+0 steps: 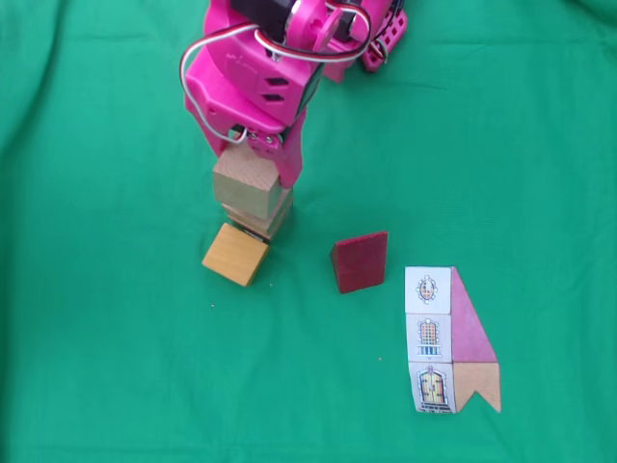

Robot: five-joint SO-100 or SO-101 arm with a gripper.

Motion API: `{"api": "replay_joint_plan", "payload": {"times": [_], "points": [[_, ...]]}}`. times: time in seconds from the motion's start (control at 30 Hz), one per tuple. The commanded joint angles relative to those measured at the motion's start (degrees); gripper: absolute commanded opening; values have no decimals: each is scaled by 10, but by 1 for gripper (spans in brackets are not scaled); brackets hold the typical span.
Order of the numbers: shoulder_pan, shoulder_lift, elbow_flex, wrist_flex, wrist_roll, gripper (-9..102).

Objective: Grasp some building blocks and build the house on the picture.

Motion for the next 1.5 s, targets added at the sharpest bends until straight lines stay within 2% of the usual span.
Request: {"api": "replay_joint_plan", "payload": {"times": [0.0,0.4,0.67,0.97,1.47], "points": [[-8,-16,-26,4,17,21],[-10,-61,-60,6,49,21],[-11,-66,-75,90,49,21],[-11,-127,-142,91,49,21],[-10,-159,-146,91,49,21]]}}
